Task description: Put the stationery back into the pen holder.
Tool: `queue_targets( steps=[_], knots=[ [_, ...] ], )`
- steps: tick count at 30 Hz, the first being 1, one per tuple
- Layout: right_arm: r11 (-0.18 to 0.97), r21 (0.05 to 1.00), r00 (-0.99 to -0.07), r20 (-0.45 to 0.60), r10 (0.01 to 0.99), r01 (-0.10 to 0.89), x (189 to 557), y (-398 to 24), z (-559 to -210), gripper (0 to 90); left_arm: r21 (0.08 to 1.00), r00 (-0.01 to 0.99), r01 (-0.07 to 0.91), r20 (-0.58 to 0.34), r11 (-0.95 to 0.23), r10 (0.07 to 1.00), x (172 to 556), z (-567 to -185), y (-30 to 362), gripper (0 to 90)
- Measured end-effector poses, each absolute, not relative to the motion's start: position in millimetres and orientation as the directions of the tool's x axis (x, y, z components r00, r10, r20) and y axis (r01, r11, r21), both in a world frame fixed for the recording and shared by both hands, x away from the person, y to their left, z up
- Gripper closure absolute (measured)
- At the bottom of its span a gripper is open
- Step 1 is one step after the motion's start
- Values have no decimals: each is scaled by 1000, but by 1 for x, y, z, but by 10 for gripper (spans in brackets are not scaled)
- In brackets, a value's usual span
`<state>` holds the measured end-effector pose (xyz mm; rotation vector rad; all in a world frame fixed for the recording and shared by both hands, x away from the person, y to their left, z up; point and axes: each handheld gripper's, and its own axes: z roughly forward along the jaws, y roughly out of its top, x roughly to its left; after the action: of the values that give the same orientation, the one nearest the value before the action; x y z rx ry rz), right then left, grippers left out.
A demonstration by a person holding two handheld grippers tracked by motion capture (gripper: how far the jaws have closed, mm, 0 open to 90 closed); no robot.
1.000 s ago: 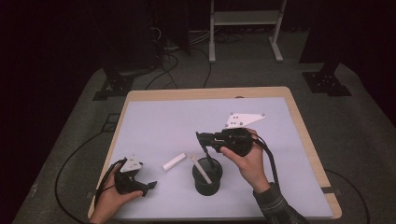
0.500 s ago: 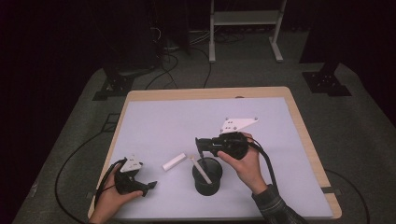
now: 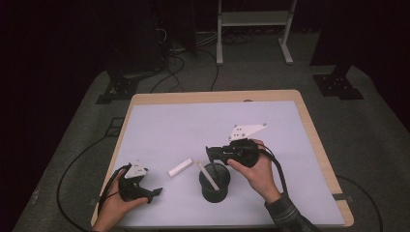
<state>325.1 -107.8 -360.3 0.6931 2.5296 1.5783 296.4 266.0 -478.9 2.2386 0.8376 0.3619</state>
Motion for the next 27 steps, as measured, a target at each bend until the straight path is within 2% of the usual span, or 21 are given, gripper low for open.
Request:
queue_targets(
  steps=[27],
  knots=[
    [461,798,-893,203,401,389,331,-97,-383,793,705,751,460,15,-539,660,296,-479,266,21]
  ],
)
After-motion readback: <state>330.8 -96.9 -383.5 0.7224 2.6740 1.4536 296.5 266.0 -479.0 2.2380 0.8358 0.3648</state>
